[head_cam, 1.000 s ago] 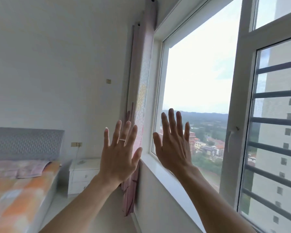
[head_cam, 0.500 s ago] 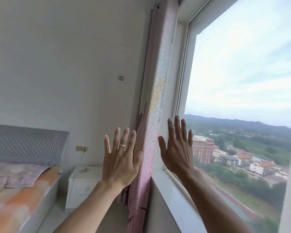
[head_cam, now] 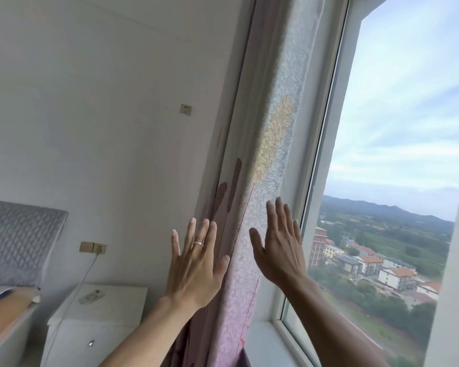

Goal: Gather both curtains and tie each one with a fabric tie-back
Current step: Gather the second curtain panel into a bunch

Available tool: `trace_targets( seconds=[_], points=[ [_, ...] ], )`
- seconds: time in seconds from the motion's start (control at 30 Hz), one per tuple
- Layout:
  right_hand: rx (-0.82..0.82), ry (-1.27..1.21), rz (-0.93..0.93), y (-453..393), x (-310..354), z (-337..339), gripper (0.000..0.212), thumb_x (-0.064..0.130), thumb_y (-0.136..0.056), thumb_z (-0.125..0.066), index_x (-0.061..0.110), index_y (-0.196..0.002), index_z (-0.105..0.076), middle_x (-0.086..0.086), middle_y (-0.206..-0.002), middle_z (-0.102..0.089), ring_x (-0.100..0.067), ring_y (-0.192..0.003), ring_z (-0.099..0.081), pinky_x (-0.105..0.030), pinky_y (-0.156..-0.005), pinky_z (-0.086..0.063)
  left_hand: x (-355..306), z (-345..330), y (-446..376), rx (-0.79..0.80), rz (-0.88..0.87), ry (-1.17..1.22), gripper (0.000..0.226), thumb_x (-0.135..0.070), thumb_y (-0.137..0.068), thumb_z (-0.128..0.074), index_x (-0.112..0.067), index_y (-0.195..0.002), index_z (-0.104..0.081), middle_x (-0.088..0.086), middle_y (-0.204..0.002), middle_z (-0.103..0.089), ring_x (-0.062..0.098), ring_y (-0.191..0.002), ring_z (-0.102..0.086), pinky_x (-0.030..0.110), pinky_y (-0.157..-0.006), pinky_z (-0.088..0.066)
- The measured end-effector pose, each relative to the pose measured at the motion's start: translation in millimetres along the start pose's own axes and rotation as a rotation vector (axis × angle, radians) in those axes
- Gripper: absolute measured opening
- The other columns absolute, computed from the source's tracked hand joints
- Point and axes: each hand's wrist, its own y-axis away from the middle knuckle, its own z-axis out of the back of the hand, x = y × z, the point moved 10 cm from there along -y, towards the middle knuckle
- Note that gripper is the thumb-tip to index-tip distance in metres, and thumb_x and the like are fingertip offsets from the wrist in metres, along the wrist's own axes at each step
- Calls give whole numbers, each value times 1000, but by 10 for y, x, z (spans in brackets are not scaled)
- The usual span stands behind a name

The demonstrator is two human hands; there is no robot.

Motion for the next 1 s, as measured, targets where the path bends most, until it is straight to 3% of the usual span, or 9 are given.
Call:
trace_targets(
  seconds=[0.1,0.23,0.37,0.47,0.53,0.63,0.8,0.9,1.0],
  points=[
    [0,1,-22,-588,-239,-552,73,46,-99,-35,19,-156,1,-2,-164,11,-19,-151,13,-41,-123,0,346,-609,-543,32,36,25,77,-56,-89,-23,-10,-151,-19,10,-158,-24,26,-148,0,56,-117,0],
    [9,-19,-71,-1375,-605,-1391,83,51,-97,-38,12,-155,5,-7,-164,12,-20,-150,14,-40,-124,0,616,-1605,-1185,169,36,67,91,-70,-85,-22,-12,-152,-2,5,-163,-4,22,-146,21,50,-116,13],
    [-2,-8,-60,-2050,-858,-2153,93,56,-94,-40,6,-154,10,-13,-163,16,-21,-150,18,-39,-123,5,773,-2539,-1694,242,3,137,101,-79,-79,-32,-15,-152,-5,6,-163,-3,22,-145,24,50,-117,11],
    [-15,2,-35,-2524,-1025,-2686,96,59,-91,-41,3,-153,7,-17,-163,10,-26,-151,14,-38,-121,4,972,-3221,-2084,237,-42,161,82,-72,-83,-31,-16,-144,-28,5,-156,-27,26,-149,0,50,-120,-6],
    [-3,-28,-24,-2863,-1128,-3016,98,57,-91,-45,1,-152,6,-19,-163,4,-28,-151,8,-33,-118,3,1145,-3568,-2397,198,-47,240,59,-63,-89,-30,-16,-119,-48,6,-132,-55,26,-141,-30,44,-114,-26],
    [-1,-49,-46,-3369,-1275,-3515,100,54,-90,-50,0,-153,5,-19,-163,0,-29,-151,2,-36,-120,-6,1444,-4006,-2815,110,-41,335,37,-38,-99,-37,-10,-102,-61,8,-111,-65,26,-123,-49,34,-102,-40],
    [-38,2,-106,-4165,-1424,-4270,96,44,-92,-52,3,-153,10,-13,-164,7,-28,-151,5,-42,-118,-23,2093,-4700,-3512,-21,-3,374,23,-26,-96,-49,-11,-89,-65,4,-104,-61,22,-100,-56,32,-85,-47],
    [-92,139,-82,-4654,-1451,-4701,86,34,-94,-47,3,-153,9,-16,-164,8,-32,-151,5,-48,-122,-15,2496,-5086,-3915,-54,61,462,24,-27,-96,-50,-10,-95,-66,6,-114,-59,22,-112,-50,35,-93,-46],
    [-81,224,-79,-5196,-1497,-5262,85,30,-96,-47,1,-151,11,-19,-163,12,-34,-150,9,-48,-123,-7,2915,-5554,-4393,-74,76,480,20,-23,-96,-52,-13,-104,-67,8,-131,-52,30,-135,-36,45,-112,-30]
  ],
)
